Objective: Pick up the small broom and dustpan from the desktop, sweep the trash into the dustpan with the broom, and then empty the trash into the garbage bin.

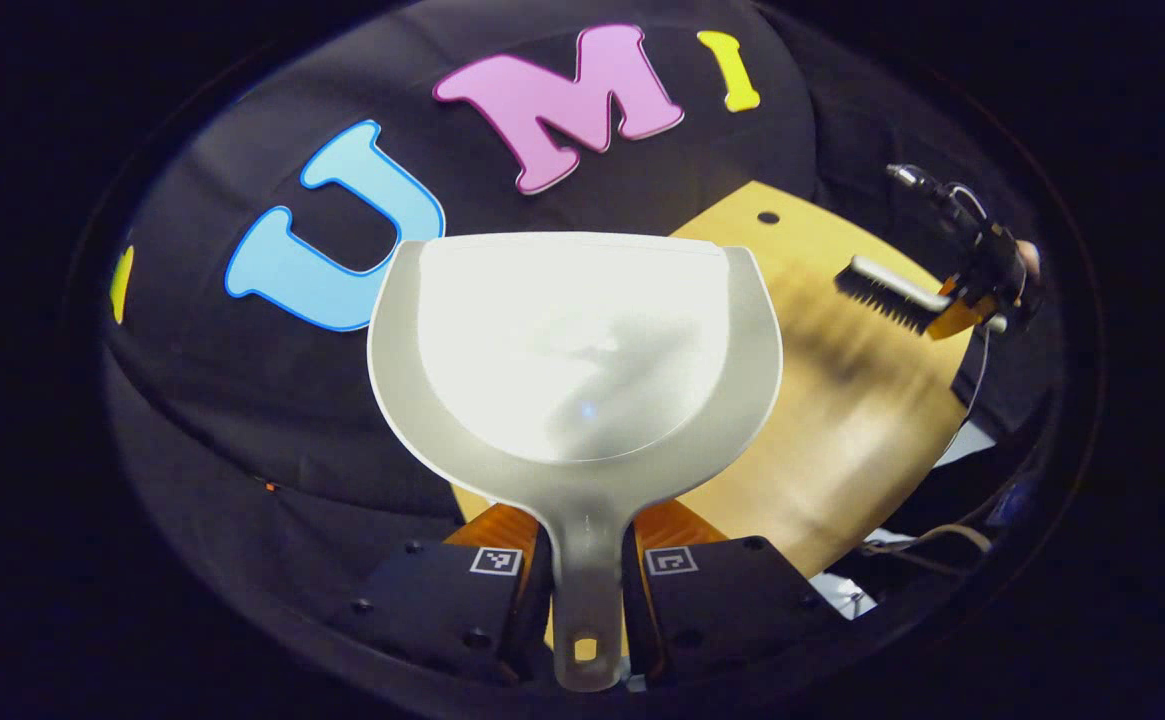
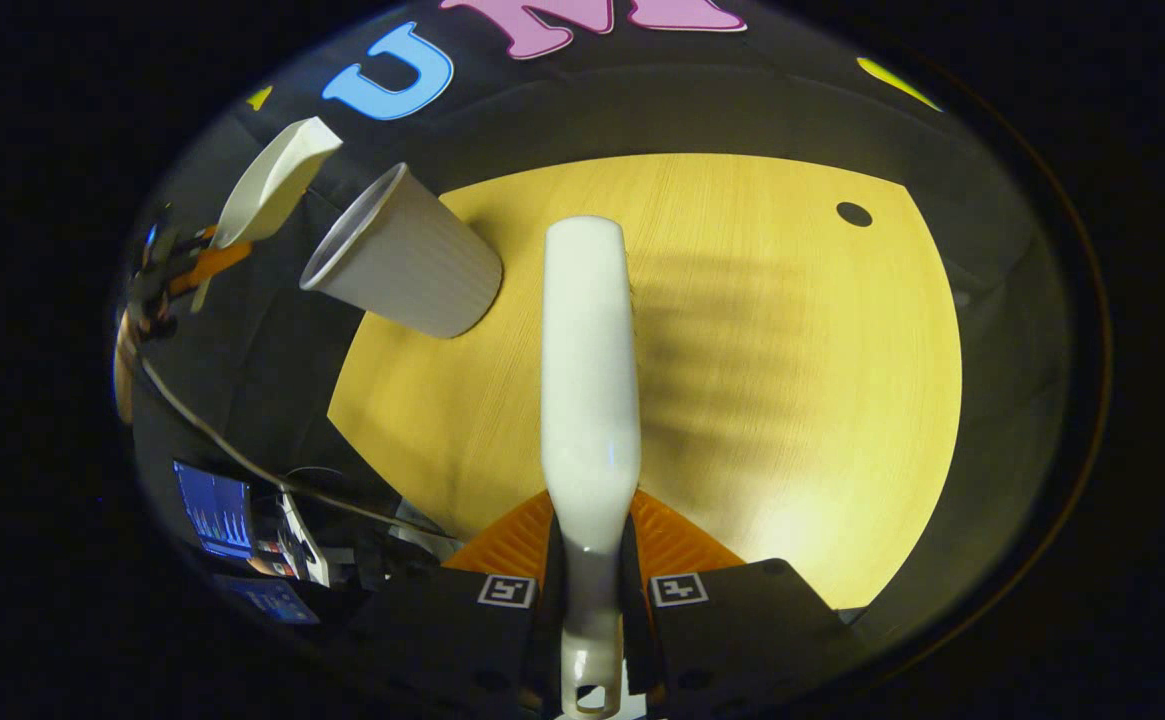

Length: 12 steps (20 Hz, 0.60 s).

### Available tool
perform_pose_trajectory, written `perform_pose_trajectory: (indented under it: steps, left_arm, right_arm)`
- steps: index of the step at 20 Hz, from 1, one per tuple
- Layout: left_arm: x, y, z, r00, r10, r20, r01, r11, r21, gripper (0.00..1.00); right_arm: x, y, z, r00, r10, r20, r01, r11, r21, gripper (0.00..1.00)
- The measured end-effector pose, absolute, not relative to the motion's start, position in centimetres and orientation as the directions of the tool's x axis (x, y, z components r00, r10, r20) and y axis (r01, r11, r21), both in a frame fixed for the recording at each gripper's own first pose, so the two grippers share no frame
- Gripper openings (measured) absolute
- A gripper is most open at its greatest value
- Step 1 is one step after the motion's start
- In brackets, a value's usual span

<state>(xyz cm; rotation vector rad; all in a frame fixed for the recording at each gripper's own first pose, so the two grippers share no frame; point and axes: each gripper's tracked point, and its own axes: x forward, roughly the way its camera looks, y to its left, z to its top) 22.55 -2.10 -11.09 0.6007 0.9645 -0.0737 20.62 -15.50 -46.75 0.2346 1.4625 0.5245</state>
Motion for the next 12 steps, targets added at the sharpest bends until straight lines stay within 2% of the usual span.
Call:
perform_pose_trajectory:
  steps: [2, 4, 5, 6, 8, 12]
  left_arm:
    - [22.0, -7.0, -12.4, 0.614, 0.053, -0.787, 0.348, 0.877, 0.331, 0.28]
    - [20.4, -12.2, -16.5, 0.599, -0.083, -0.797, 0.383, 0.903, 0.194, 0.28]
    - [19.7, -14.3, -18.5, 0.591, -0.114, -0.799, 0.382, 0.912, 0.152, 0.29]
    - [19.5, -15.2, -20.4, 0.587, -0.125, -0.800, 0.370, 0.920, 0.128, 0.29]
    - [19.4, -15.7, -24.6, 0.590, -0.078, -0.804, 0.306, 0.943, 0.133, 0.28]
    - [19.5, -17.9, -35.1, 0.473, -0.080, -0.878, 0.159, 0.987, -0.004, 0.29]
  right_arm:
    - [20.4, -15.3, -46.8, 0.065, 0.445, -0.893, -0.157, 0.889, 0.431, 0.28]
    - [19.9, -15.3, -47.2, 0.095, 0.401, -0.911, -0.129, 0.913, 0.388, 0.28]
    - [19.5, -14.8, -47.7, 0.103, 0.377, -0.920, -0.118, 0.923, 0.365, 0.28]
    - [19.1, -14.5, -48.3, 0.112, 0.352, -0.929, -0.095, 0.935, 0.342, 0.28]
    - [18.4, -13.5, -50.0, 0.129, 0.319, -0.939, -0.033, 0.948, 0.318, 0.28]
    - [14.6, -11.9, -54.7, 0.049, 0.272, -0.961, 0.075, 0.958, 0.275, 0.28]
